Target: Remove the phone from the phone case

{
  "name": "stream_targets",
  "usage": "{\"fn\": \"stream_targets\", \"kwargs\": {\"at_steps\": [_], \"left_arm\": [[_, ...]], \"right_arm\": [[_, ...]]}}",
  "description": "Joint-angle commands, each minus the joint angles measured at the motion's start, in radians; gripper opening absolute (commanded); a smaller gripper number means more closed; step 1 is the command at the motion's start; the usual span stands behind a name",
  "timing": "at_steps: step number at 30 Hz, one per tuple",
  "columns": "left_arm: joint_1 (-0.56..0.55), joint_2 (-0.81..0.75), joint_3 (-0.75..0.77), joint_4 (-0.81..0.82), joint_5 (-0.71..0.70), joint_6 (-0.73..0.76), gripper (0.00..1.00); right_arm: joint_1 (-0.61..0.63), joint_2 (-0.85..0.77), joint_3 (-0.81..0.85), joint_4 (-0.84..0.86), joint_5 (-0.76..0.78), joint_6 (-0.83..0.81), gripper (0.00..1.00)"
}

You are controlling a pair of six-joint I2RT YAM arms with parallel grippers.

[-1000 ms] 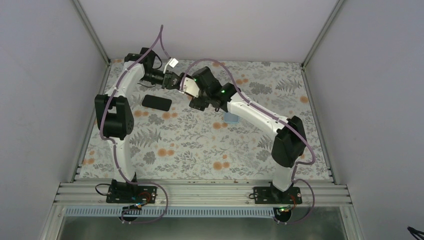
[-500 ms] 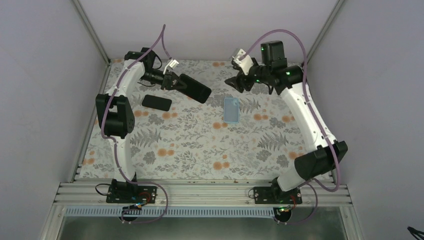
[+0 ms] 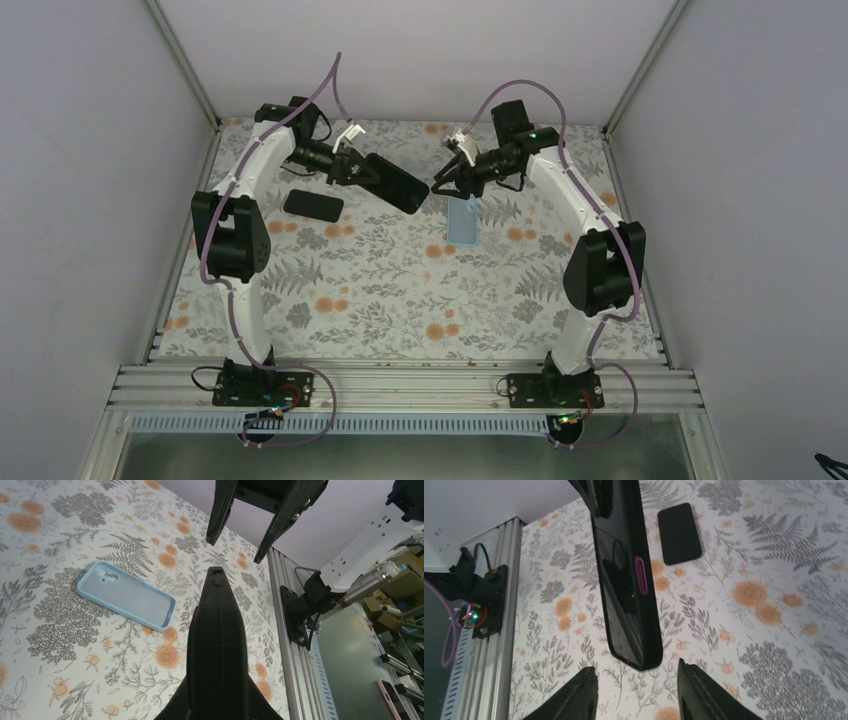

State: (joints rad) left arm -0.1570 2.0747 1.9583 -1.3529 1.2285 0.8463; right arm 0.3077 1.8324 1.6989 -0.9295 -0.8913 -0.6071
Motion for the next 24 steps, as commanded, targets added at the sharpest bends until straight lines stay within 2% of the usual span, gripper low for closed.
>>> {"fn": "stream_targets", "kwargs": {"at_steps": [1, 8, 18, 21, 24], "left_arm": [[-0.016, -0.050, 0.002, -0.005, 0.055, 0.028, 0.02], [-0.018, -0.058, 0.004, -0.005, 0.047, 0.028, 0.02], [-0.018, -0.063, 0.006, -0.005, 0.052, 0.030, 0.02], [-0.018, -0.068, 0.002, -0.005, 0.052, 0.030, 0.02], [-0.021, -0.075, -0.003, -0.005, 0.052, 0.035, 0.02]], "right_arm": [[-0.003, 0.031, 0.055, -0.018, -0.147, -0.044, 0.40], [-0.004, 0.131, 0.130, -0.173, -0.202, -0.159, 0.25], [-0.011, 0.138, 0.096, -0.196, -0.236, -0.202, 0.17], [-0.012, 0.171, 0.134, -0.261, -0.239, -0.246, 0.23], [-0.020, 0.165, 0.119, -0.218, -0.230, -0.216, 0.33]]}}
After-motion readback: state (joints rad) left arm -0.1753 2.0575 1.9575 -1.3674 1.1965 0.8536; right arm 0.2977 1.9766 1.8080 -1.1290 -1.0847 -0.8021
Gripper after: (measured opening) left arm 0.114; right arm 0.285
